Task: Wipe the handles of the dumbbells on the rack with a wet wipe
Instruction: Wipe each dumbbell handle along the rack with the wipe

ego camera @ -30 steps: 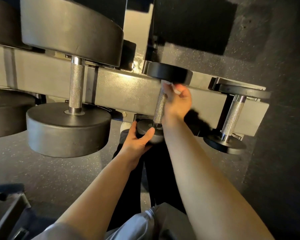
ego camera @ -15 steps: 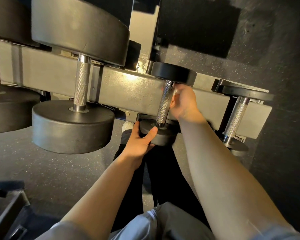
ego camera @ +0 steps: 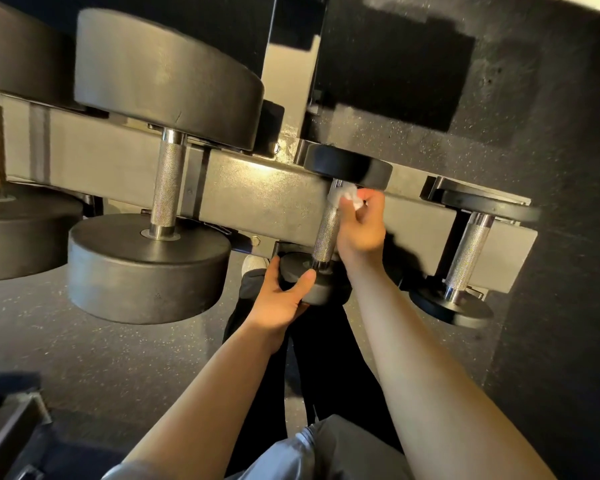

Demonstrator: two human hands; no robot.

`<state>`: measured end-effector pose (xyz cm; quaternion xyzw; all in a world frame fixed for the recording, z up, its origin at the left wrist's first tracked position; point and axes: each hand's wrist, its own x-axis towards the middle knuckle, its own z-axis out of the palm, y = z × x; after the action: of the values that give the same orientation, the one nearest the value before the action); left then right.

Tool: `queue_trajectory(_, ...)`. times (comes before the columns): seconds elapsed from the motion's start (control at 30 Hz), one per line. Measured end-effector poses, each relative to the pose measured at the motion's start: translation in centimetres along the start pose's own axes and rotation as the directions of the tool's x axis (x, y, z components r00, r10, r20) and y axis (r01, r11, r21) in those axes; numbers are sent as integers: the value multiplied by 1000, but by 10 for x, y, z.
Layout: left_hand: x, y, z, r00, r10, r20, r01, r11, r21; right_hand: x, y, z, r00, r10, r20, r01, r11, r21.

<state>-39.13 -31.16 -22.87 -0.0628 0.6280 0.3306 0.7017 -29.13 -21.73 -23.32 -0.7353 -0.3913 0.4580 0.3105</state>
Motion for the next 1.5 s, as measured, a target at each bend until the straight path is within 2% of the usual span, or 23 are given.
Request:
queue_trajectory(0.1, 1, 1, -2, 1000, -24, -1, 24, 1000, -5, 9, 2, 4, 987, 160, -10, -157, 976, 149)
queue_trajectory(0.17, 1, 3, -4, 999, -35, -1, 35, 999, -14, 2, 4, 0, 965, 256, 52, -260, 960, 108)
queue_trajectory(0.23, -1, 5, -3, 999, -52, 12, 52, 998, -29, -7, 6, -6, 933, 337, 128, -339, 941, -11)
queue_trajectory(0.4, 2, 5, -7, 994, -96, 47, 96, 995, 5, -9, 10, -23, 888, 379, 259, -301, 907, -294)
queue_trajectory(0.5, 1, 8, -8, 991, -130, 43, 129, 991, 28, -9, 11, -34, 812, 411, 413, -115, 808, -578)
queue_trajectory(0.53, 0, 11, -8, 988, -145, 45, 143, 988, 53, -9, 14, -37, 796, 422, 434, -83, 787, -612)
queue_trajectory(0.57, 0, 14, -8, 988, -151, 39, 146, 984, 105, -10, 13, -41, 798, 412, 439, -87, 800, -593)
queue_trajectory(0.6, -3, 19, -7, 991, -135, 16, 127, 964, 233, -10, 13, -45, 817, 397, 418, -128, 833, -539)
queue_trajectory(0.63, -7, 24, -5, 996, -84, -20, 84, 898, 432, -11, 12, -50, 845, 372, 385, -174, 871, -459)
queue_trajectory(0.67, -11, 29, -3, 998, 25, -62, 18, 790, 613, -12, 7, -55, 865, 361, 347, -230, 902, -366)
queue_trajectory(0.7, -16, 33, 0, 975, 206, -78, -80, 660, 747, -13, 2, -62, 869, 366, 333, -292, 923, -250)
queue_trajectory(0.73, -22, 36, 4, 923, 384, -39, -192, 543, 817, -16, -4, -67, 853, 371, 366, -355, 928, -114)
queue_trajectory(0.77, -28, 41, 9, 879, 477, 21, -299, 516, 803, -18, -10, -71, 824, 364, 434, -414, 910, 22)
queue_trajectory(0.8, -32, 47, 14, 867, 493, 75, -383, 562, 733, -20, -15, -73, 797, 343, 498, -441, 893, 89)
queue_trajectory(0.87, -32, 59, 23, 898, 386, 210, -432, 688, 583, -22, -26, -72, 756, 307, 578, -419, 906, 67)
queue_trajectory(0.9, -32, 64, 28, 906, 317, 281, -423, 694, 583, -23, -31, -70, 742, 303, 598, -408, 912, 45)
queue_trajectory(0.97, -27, 68, 34, 919, 245, 308, -386, 715, 583, -23, -38, -64, 738, 313, 598, -438, 896, 71)
queue_trajectory(1.07, -25, 74, 37, 920, 341, 193, -392, 805, 445, -23, -37, -61, 749, 367, 552, -536, 825, 179)
queue_trajectory(1.17, -24, 75, 32, 942, 317, 107, -333, 915, 228, -24, -30, -62, 696, 392, 602, -640, 719, 272)
queue_trajectory(1.3, -26, 67, 28, 922, 376, 89, -386, 888, 249, -34, -31, -57, 603, 300, 739, -672, 691, 268)
queue_trajectory(1.37, -27, 65, 25, 911, 411, 41, -406, 871, 276, -38, -32, -53, 631, 259, 731, -639, 708, 301)
queue_trajectory(1.43, -28, 63, 23, 900, 436, -25, -414, 870, 267, -38, -30, -51, 679, 300, 670, -640, 689, 340)
queue_trajectory(1.5, -28, 64, 23, 904, 416, -94, -392, 898, 199, -37, -26, -53, 678, 302, 670, -655, 662, 364)
